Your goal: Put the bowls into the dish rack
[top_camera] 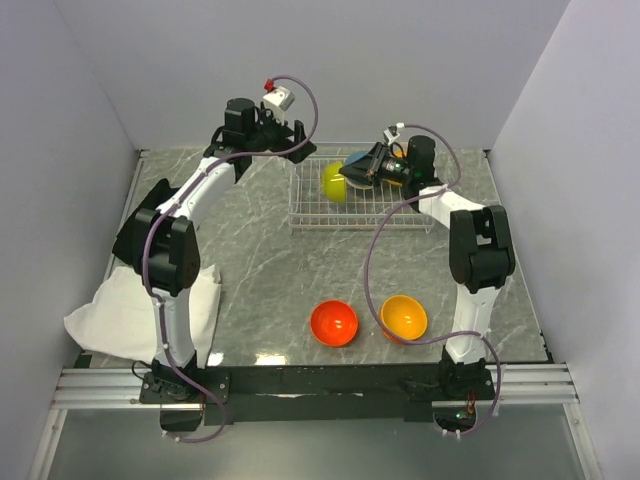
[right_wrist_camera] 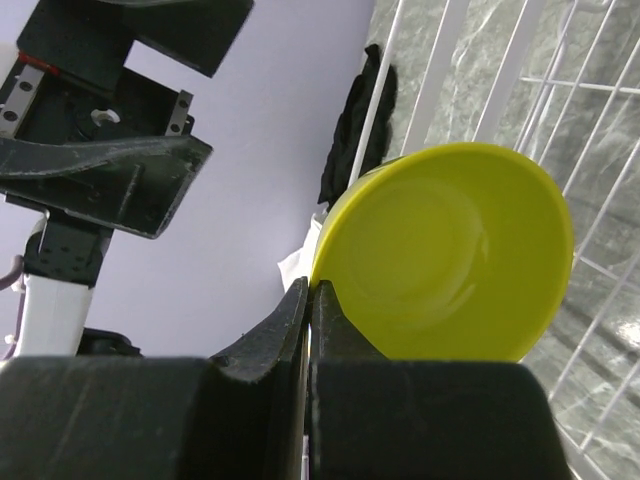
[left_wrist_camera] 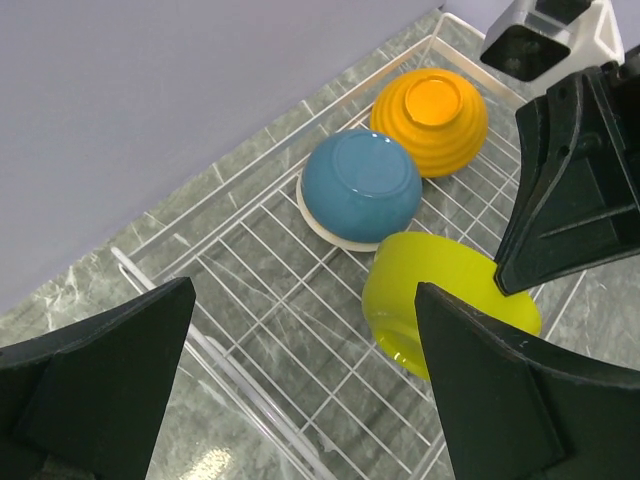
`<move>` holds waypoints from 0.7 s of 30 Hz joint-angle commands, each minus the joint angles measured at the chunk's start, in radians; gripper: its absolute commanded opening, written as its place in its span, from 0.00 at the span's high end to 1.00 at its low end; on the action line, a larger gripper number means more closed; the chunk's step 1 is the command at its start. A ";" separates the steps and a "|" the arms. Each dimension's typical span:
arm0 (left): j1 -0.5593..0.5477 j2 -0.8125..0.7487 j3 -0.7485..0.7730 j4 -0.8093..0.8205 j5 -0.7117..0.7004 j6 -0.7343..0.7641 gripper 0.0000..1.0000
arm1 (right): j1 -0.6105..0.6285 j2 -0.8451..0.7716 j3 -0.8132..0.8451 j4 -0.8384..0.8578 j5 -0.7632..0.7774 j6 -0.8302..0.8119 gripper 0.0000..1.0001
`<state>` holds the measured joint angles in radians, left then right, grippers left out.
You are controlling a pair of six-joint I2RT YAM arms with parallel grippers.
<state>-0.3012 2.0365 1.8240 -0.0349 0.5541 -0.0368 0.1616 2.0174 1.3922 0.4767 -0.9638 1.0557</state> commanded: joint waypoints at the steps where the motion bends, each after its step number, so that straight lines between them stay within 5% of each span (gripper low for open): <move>1: -0.003 0.002 0.077 0.016 -0.005 0.026 0.01 | 0.019 0.009 -0.001 0.093 0.034 0.056 1.00; 21: -0.006 0.045 0.083 0.027 -0.003 0.018 0.01 | 0.050 0.063 -0.042 -0.001 0.073 0.038 1.00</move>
<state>-0.3019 2.0830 1.8687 -0.0311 0.5510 -0.0204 0.2115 2.0800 1.3670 0.4698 -0.8993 1.1061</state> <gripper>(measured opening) 0.995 0.018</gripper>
